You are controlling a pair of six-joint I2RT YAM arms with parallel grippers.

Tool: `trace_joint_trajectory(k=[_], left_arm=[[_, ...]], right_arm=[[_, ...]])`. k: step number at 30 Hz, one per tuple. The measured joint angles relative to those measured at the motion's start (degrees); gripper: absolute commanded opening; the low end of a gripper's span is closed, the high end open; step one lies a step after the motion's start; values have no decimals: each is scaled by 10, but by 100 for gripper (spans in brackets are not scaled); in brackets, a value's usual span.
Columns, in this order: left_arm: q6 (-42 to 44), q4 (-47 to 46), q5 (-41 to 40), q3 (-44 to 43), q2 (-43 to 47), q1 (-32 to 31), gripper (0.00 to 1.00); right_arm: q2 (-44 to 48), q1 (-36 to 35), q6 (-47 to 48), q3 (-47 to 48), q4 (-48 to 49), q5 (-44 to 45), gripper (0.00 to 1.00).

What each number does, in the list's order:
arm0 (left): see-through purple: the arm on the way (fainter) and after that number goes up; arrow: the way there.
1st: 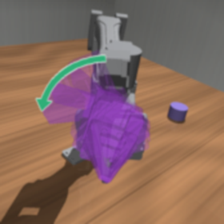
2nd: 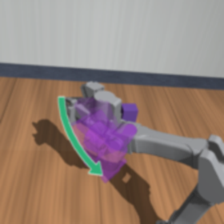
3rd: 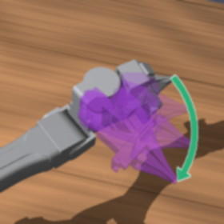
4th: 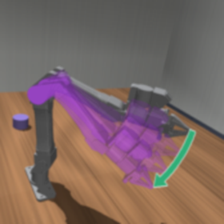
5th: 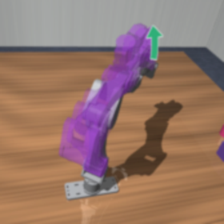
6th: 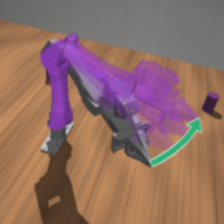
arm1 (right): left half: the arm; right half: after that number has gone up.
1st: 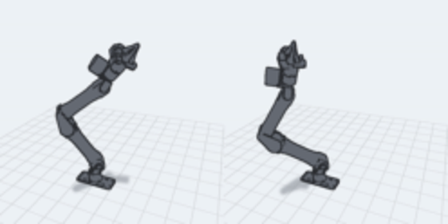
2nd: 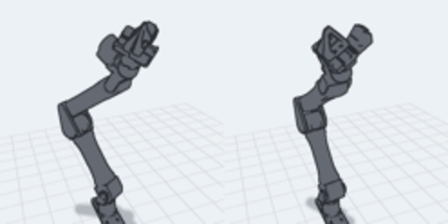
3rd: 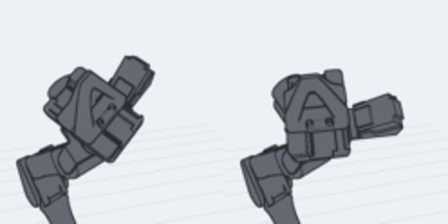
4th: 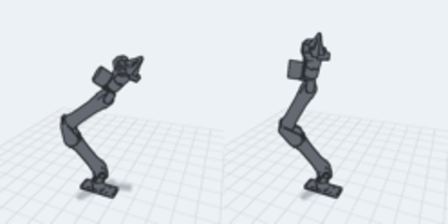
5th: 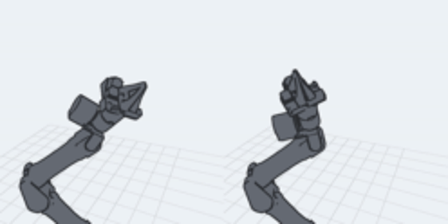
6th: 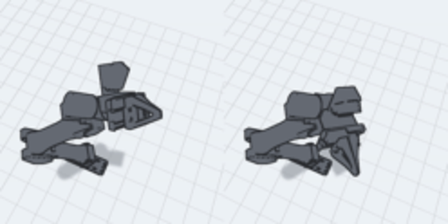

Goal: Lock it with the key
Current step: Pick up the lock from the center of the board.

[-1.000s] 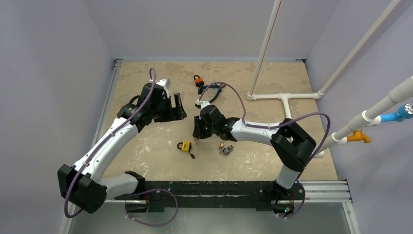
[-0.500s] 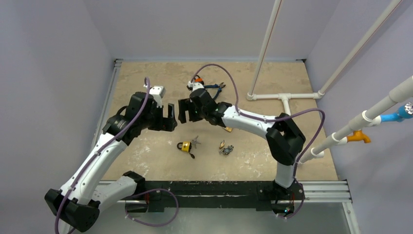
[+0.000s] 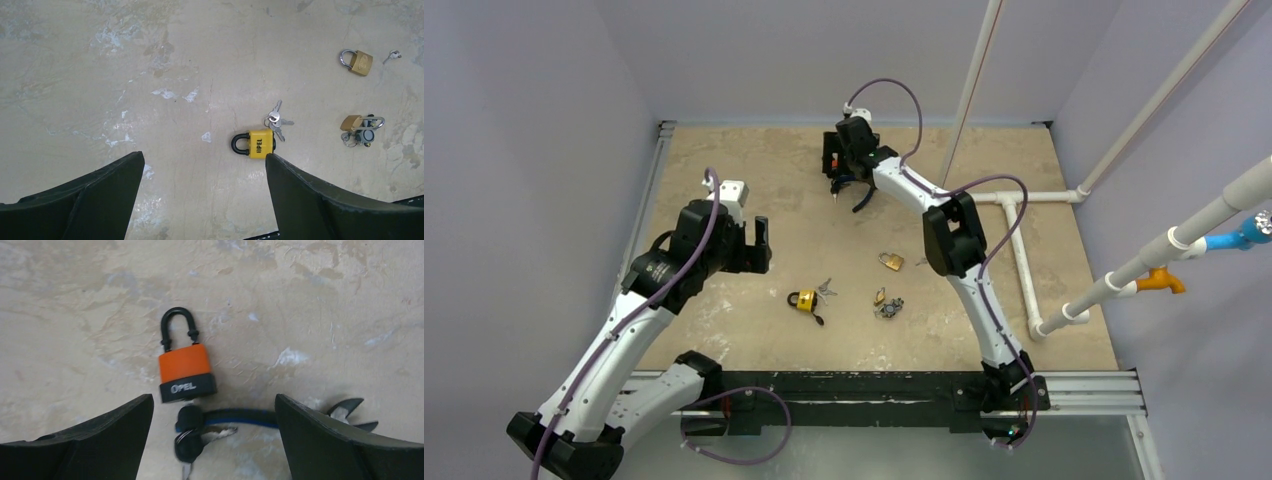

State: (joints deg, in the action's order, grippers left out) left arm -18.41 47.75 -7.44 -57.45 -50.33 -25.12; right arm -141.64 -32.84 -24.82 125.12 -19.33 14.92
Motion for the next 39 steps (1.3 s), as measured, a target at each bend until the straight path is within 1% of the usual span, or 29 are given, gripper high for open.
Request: trace_joint_trajectory(k=[3, 7, 11, 13, 17, 18, 20, 27, 29, 33, 36, 39], left_arm=[[0, 0, -1, 2, 0, 0, 92], [0, 0, -1, 2, 0, 0, 92], [0, 0, -1, 2, -5, 0, 91], [0, 0, 0, 2, -7, 0, 91], [0, 0, 0, 2, -12, 0, 91], [0, 0, 0, 2, -13, 0, 91], [0, 0, 0, 2, -16, 0, 91], [0, -1, 2, 2, -19, 0, 91], [0, -1, 2, 2, -20, 0, 91], [0, -1, 2, 2, -21, 0, 91], [0, -1, 2, 2, -23, 0, 91], [0, -1, 2, 2, -24, 0, 91]], right_arm=[[-43, 9, 36, 33, 2, -7, 92], [-61, 7, 82, 40, 15, -25, 90], [-91, 2, 119, 96, 18, -40, 88], [-106, 1, 133, 118, 20, -46, 87], [-125, 0, 150, 127, 19, -61, 79], [-130, 0, 153, 130, 17, -63, 77], [-136, 0, 160, 138, 19, -68, 69], [-136, 1, 159, 138, 17, -71, 30], [-136, 2, 158, 138, 17, -72, 22], [-133, 2, 158, 134, 19, -72, 11], [-115, 2, 156, 107, 20, -78, 7], [-73, 1, 153, 57, 15, -92, 4]])
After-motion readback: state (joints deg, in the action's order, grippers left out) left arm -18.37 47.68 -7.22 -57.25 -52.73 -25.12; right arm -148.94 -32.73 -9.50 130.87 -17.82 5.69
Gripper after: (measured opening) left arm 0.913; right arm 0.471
